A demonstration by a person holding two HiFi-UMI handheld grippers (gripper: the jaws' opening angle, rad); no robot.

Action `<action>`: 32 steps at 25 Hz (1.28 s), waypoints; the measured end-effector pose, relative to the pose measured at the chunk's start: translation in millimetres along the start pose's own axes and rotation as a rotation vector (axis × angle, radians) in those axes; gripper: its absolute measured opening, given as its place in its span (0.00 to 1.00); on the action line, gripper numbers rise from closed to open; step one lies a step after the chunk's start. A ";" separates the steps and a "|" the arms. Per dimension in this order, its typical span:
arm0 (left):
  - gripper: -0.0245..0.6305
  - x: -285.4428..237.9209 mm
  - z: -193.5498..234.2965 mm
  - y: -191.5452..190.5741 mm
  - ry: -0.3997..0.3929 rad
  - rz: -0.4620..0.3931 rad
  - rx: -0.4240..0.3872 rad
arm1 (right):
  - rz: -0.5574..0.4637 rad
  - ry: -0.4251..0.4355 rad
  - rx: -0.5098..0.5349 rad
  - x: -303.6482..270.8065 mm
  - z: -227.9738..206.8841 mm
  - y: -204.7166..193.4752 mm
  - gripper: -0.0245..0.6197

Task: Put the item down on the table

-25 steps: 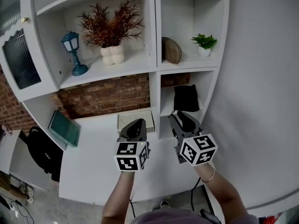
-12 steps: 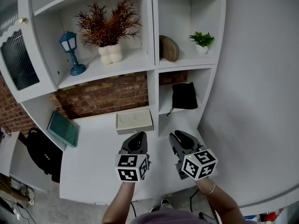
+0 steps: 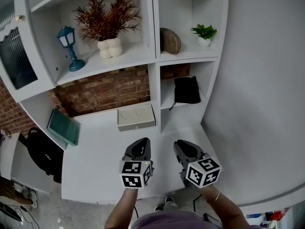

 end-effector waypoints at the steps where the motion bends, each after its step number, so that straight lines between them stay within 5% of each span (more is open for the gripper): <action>1: 0.04 0.8 -2.0 -2.3 -0.003 0.004 -0.006 | 0.001 -0.007 -0.004 1.6 -1.5 -1.7 0.11; 32: 0.04 20.9 -24.4 -55.4 0.008 0.082 0.061 | -0.019 -0.079 0.041 26.0 -22.6 -27.4 0.04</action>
Point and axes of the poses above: the fingertips, and each gripper's own axes: x backward along the fingers, z to its left, y out of its top, the point moved 8 cm from there along x, backward along the fingers, and after that the axes turned 14 degrees about -x, right-handed, at the moved point
